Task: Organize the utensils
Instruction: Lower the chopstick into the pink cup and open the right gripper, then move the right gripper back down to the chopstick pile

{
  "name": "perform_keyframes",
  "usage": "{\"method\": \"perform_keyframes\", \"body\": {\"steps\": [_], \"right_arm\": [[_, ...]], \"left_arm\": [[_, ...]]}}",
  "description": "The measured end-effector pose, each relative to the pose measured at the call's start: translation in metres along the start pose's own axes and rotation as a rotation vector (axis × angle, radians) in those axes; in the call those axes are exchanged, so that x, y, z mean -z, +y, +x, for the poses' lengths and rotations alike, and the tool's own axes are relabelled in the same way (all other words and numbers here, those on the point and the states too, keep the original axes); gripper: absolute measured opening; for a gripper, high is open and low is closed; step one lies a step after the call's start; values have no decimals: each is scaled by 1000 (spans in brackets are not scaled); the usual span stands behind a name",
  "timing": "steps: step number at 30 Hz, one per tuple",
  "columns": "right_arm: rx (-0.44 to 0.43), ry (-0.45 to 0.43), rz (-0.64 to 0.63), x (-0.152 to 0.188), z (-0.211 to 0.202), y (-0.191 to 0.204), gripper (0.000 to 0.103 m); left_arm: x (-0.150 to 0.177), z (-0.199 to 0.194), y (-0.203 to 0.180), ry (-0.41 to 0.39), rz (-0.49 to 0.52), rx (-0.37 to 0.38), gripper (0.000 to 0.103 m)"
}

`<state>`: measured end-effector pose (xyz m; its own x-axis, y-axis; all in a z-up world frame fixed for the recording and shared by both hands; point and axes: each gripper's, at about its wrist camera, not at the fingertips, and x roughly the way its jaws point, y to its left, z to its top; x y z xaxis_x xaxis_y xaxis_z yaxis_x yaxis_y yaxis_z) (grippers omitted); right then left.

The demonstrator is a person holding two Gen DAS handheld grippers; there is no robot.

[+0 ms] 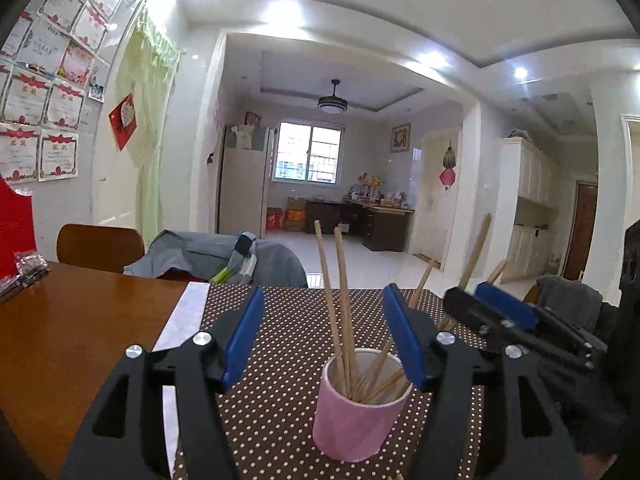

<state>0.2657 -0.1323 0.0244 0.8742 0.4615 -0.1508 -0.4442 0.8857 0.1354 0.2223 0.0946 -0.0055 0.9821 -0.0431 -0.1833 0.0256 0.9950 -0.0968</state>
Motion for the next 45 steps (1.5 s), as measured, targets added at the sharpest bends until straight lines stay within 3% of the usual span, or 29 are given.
{"method": "perform_keyframes", "body": {"steps": [10, 18, 24, 31, 34, 40, 45], "right_arm": [[30, -3, -45, -8, -44, -2, 53], [55, 97, -55, 6, -73, -16, 56], [60, 206, -44, 28, -84, -28, 60], [49, 407, -17, 64, -79, -39, 62], [48, 478, -8, 79, -77, -43, 62], [31, 553, 16, 91, -75, -44, 62], [28, 579, 23, 96, -73, -46, 63]], "left_arm": [[-1, -35, -8, 67, 68, -25, 61], [14, -52, -23, 184, 93, 31, 61], [37, -54, -38, 330, 138, 59, 61], [92, -32, -60, 700, 280, 102, 61], [114, -23, -65, 801, 308, 87, 61], [137, -8, -62, 909, 272, 77, 61], [136, -5, -63, 908, 270, 63, 61]]}}
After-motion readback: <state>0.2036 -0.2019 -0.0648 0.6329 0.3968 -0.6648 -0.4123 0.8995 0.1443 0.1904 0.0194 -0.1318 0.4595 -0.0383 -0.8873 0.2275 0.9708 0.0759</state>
